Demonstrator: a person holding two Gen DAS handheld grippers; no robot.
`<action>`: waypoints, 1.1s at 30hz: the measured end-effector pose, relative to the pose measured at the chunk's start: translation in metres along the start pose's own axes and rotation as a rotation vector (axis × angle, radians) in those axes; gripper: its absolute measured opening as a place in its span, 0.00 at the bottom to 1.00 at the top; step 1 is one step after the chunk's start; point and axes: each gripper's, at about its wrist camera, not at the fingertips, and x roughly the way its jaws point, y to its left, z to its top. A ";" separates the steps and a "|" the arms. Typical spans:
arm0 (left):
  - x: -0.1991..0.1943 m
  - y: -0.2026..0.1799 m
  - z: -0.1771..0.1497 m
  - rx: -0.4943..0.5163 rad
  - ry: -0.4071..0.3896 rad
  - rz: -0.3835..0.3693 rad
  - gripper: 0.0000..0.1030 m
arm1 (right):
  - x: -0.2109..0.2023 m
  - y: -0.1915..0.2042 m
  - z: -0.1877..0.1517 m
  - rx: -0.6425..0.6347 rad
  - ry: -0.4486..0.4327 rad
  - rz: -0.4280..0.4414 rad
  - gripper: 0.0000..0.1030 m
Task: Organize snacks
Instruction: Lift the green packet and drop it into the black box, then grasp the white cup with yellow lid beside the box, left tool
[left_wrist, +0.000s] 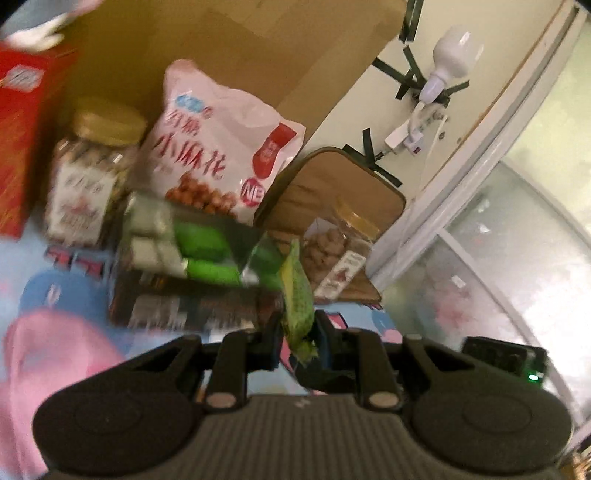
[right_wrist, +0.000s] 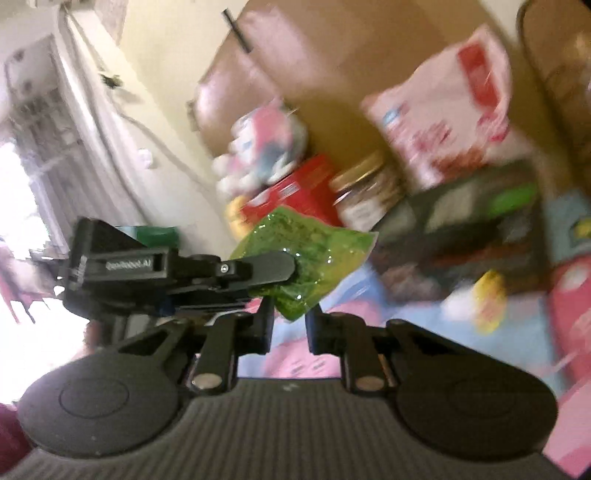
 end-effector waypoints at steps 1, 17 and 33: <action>0.012 -0.002 0.008 0.007 0.003 0.010 0.18 | 0.003 -0.003 0.007 -0.011 -0.011 -0.039 0.19; 0.059 -0.010 0.024 0.163 -0.062 0.344 0.57 | 0.024 -0.039 0.034 -0.225 -0.029 -0.413 0.31; 0.095 0.003 -0.032 0.163 0.168 0.347 0.73 | 0.059 -0.053 -0.010 -0.303 0.268 -0.399 0.51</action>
